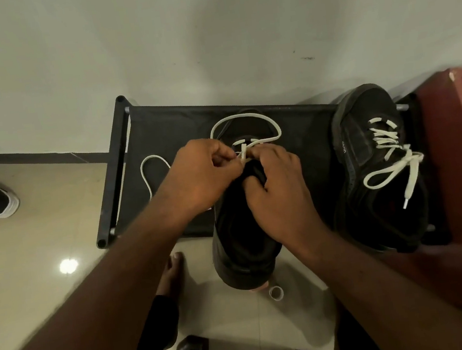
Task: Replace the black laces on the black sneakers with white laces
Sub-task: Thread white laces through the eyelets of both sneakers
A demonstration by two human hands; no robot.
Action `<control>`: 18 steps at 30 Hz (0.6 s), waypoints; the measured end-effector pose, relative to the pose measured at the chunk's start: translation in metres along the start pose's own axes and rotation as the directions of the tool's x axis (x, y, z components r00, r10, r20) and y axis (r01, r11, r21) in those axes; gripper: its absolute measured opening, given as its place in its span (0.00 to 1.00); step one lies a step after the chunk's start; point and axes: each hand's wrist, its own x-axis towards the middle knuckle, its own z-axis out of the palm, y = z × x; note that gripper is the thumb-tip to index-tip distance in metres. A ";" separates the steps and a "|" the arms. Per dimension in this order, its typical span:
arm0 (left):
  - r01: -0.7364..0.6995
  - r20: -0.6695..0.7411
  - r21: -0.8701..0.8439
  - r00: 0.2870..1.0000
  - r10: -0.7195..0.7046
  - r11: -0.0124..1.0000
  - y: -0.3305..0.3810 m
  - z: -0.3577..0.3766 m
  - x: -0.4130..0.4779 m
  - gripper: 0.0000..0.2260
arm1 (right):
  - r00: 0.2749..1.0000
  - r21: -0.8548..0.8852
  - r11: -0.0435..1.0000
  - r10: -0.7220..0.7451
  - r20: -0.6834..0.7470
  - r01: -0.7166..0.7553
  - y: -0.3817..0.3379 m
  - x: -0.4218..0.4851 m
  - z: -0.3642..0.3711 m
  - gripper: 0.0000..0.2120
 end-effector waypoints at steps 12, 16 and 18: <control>-0.162 -0.078 0.197 0.981 0.180 0.967 -0.002 0.015 0.008 0.07 | 1.000 -0.043 0.999 -0.007 0.016 0.008 0.003 0.002 0.002 0.19; -0.109 -0.147 0.074 0.982 0.119 0.991 -0.003 0.014 0.010 0.07 | 1.000 -0.034 0.999 -0.007 0.019 0.008 0.001 0.002 0.001 0.21; -0.092 -0.168 -0.035 0.982 0.085 0.995 -0.001 0.012 0.009 0.07 | 1.000 -0.022 1.000 0.003 0.020 -0.003 -0.001 0.001 0.000 0.22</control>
